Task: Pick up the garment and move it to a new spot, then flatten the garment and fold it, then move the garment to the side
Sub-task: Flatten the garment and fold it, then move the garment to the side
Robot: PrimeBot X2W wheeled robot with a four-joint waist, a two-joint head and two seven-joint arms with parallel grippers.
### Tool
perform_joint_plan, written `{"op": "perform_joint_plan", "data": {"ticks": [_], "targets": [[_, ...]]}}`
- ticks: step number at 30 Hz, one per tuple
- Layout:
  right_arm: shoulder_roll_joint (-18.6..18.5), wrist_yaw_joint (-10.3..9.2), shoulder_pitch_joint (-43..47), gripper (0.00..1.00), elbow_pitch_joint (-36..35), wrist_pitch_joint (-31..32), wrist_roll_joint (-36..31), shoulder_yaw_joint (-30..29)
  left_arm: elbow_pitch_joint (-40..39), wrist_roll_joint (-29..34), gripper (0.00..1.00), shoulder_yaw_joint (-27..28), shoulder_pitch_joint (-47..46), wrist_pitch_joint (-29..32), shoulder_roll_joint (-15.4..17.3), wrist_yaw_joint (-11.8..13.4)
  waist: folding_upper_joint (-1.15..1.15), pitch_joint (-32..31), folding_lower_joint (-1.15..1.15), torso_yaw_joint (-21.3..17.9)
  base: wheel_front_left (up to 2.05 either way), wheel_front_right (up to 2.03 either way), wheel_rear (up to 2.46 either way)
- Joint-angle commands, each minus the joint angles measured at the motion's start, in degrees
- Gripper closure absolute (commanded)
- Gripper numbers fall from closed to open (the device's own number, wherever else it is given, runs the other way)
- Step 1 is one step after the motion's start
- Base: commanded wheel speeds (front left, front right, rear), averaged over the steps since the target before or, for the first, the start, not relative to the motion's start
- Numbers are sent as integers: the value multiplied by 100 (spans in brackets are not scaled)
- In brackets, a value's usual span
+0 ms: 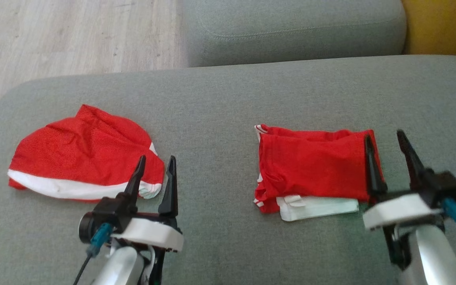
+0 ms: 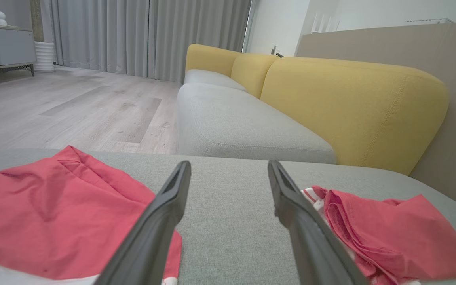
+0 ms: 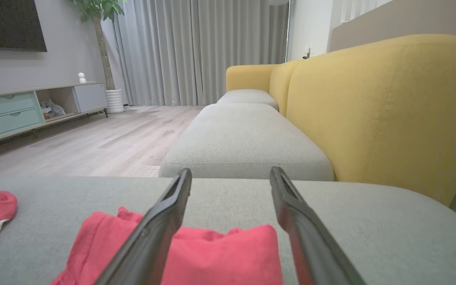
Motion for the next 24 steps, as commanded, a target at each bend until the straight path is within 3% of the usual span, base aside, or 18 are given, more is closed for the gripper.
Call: {"op": "perform_joint_plan", "data": {"ticks": [1,9,24], "targets": [[22,-4,-39,0,-265,-60,23,91,-215,87,0,279,-46,-69,-8,17,0,-13,0,-15,0,0,0],[22,-4,498,0,-492,-60,297,29,-299,345,0,468,222,-70,-102,-55,0,15,0,-24,0,0,0],[23,-4,318,0,-397,-59,369,-8,-273,620,0,700,160,-71,-263,-269,0,240,0,20,0,0,0]]}}
